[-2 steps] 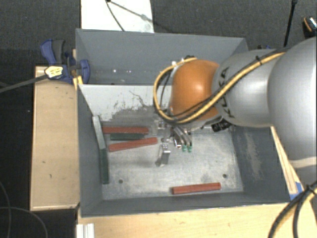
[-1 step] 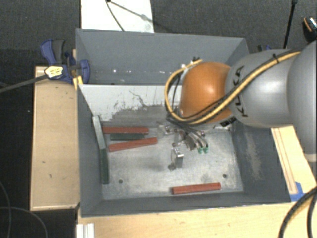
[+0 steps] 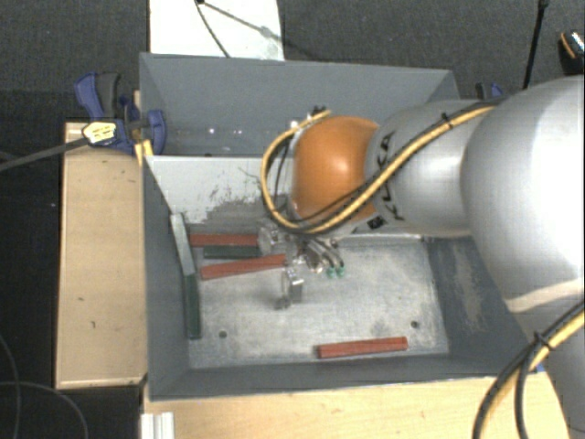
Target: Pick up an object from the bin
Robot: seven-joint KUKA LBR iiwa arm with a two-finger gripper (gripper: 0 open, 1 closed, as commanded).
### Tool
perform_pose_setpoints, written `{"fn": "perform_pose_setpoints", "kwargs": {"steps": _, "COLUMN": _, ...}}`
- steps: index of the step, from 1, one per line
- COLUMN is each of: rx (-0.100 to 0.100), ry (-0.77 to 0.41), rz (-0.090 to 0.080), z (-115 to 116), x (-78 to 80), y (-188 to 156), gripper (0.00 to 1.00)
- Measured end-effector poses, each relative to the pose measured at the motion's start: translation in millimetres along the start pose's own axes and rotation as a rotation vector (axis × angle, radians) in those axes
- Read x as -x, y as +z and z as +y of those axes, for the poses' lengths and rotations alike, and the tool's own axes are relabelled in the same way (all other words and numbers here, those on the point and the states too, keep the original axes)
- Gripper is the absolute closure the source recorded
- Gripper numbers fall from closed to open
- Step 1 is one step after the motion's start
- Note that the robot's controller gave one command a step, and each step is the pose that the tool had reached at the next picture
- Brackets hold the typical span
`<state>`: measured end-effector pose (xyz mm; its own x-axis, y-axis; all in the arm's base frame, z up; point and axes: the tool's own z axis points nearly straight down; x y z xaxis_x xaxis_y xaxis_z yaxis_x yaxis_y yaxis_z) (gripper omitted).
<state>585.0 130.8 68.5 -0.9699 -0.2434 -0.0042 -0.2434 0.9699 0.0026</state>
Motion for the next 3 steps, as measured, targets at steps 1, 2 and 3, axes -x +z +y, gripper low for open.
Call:
{"fn": "perform_pose_setpoints", "kwargs": {"steps": 1, "rx": -0.005, "ry": -0.078, "rz": 0.003, "z": -59.1, "x": -7.1, "y": -2.5, "gripper": 0.00}}
{"fn": "perform_pose_setpoints", "kwargs": {"steps": 2, "rx": 0.002, "ry": 0.034, "rz": -0.005, "z": 27.2, "x": 10.1, "y": -44.6, "gripper": 0.00}}
{"fn": "perform_pose_setpoints", "kwargs": {"steps": 3, "rx": 0.000, "ry": -0.301, "rz": -0.002, "z": 69.1, "x": 25.7, "y": -1.2, "gripper": 0.00}}
